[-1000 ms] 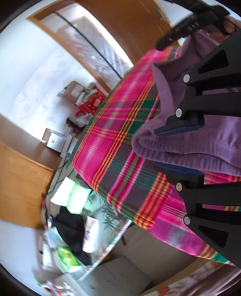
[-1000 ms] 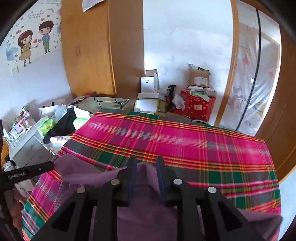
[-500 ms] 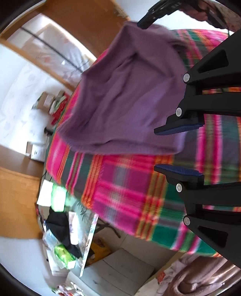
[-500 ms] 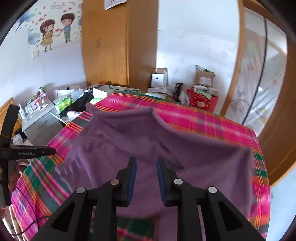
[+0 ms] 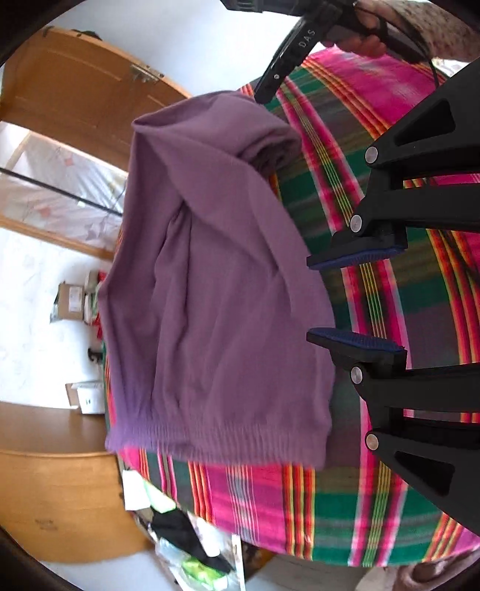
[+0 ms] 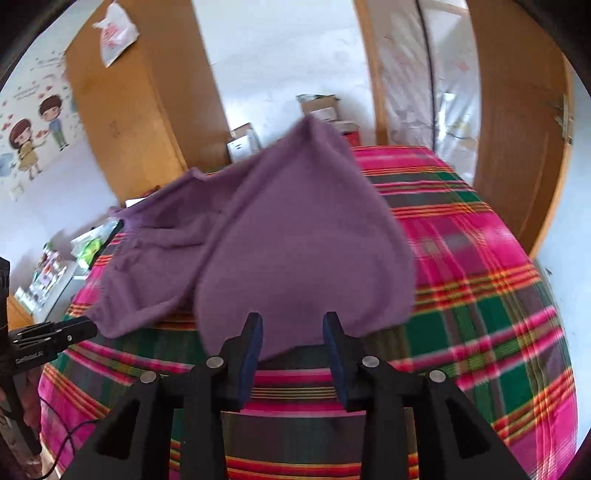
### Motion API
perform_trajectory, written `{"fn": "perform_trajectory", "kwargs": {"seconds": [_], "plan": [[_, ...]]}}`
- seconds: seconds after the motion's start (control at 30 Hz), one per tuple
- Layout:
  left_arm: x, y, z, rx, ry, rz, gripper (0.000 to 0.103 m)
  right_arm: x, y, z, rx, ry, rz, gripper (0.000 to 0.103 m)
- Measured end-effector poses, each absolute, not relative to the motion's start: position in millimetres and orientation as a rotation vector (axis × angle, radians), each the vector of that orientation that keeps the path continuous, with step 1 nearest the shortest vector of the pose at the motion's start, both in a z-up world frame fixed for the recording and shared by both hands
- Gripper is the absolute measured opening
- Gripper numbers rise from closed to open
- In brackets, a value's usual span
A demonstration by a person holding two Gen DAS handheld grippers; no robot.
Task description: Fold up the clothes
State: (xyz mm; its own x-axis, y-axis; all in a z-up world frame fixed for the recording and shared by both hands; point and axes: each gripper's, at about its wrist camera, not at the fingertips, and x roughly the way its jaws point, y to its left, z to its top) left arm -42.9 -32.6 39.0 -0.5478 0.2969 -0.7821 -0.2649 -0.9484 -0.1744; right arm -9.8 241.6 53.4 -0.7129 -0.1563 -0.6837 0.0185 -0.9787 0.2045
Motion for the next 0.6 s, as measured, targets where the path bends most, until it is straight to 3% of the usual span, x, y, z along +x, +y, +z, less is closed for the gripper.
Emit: {"fn": "perform_trajectory", "kwargs": {"seconds": [0.07, 0.33, 0.6], "plan": [[-44, -21, 38, -1.27, 0.0, 2.513, 0.034, -9, 253, 49, 1.145, -0.337, -2.825, 0.047], [-47, 27, 33, -1.226, 0.202, 2.503, 0.034, -25, 281, 21, 1.17, -0.627, -2.717, 0.06], [-56, 58, 27, -1.181, 0.344, 2.537, 0.034, -51, 289, 17, 1.149, -0.79, -2.643, 0.063]]}}
